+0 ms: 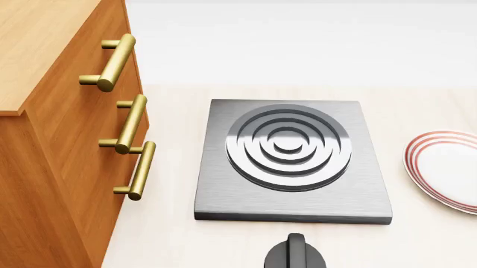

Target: Put the bowl on the stove.

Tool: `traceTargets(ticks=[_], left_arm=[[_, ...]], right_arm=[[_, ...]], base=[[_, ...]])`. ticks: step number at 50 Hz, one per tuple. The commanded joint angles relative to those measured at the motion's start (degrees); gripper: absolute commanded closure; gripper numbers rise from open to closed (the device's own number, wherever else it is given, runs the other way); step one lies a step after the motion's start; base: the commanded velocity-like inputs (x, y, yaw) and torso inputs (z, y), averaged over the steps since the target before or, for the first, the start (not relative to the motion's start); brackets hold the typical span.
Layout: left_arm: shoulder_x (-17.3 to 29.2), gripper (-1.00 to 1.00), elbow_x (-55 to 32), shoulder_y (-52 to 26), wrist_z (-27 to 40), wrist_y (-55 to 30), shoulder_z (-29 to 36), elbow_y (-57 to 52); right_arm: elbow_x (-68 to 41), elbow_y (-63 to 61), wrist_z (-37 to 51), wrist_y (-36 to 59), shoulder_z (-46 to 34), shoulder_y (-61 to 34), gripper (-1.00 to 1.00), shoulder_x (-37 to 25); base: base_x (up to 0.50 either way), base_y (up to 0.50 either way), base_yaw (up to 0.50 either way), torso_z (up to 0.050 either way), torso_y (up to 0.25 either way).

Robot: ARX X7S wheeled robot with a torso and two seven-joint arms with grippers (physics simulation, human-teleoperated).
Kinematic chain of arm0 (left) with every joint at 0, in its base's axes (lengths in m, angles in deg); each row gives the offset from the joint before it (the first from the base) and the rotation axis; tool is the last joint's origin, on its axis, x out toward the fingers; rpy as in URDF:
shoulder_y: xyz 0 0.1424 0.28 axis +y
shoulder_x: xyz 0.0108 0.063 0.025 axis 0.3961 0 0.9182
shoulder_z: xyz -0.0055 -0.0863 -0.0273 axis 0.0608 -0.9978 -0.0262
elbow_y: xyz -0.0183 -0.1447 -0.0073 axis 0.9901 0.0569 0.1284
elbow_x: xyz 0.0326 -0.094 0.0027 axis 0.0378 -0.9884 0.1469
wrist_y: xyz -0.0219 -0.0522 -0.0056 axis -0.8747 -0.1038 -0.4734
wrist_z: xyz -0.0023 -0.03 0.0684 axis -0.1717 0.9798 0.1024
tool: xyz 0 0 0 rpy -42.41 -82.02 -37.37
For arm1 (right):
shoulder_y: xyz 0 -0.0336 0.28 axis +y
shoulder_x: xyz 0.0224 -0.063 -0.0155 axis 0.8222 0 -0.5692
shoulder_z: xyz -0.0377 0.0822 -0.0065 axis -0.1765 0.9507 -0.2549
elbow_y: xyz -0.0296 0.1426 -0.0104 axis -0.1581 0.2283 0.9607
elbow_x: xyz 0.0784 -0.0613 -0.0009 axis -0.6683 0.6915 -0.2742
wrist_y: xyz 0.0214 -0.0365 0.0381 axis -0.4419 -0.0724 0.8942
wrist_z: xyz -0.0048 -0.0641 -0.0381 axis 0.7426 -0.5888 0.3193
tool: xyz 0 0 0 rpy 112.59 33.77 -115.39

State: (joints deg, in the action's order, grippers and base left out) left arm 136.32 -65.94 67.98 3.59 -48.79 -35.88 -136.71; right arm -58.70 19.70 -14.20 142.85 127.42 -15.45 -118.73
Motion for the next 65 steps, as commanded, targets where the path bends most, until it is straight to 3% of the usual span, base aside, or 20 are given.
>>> traceTargets(ticks=[1,25,48,65], left_arm=[[-1.07,-1.0,0.94,-0.31,-1.5,-0.27,-0.42,0.21],[-0.63,-1.0,1.07,-0.27,-1.1,0.09,-0.37,0.37],[-0.65,-1.0,1.53,-0.52,-1.12,0.24,0.53,0.73],[-0.58,-1.0,1.8,-0.58,-1.04,0.34,0.93,0.76]], right_arm=[[1.35,6.78,-2.62,6.17,4.36,6.43,-1.0,-5.33],[13.39,10.49,-9.95,7.84,-3.5,14.67,-1.0,-5.47],[16.99,13.81,-7.4,5.71,-10.7,11.73,-1.0,-6.64],[18.99,19.64,-1.09,-0.88,-30.73,1.81,-1.0,-10.86]], base=[[0.0,0.0,0.0,0.0,0.0],[0.0,0.0,0.0,0.0,0.0],[0.0,0.0,0.0,0.0,0.0],[0.0,0.0,0.0,0.0,0.0]])
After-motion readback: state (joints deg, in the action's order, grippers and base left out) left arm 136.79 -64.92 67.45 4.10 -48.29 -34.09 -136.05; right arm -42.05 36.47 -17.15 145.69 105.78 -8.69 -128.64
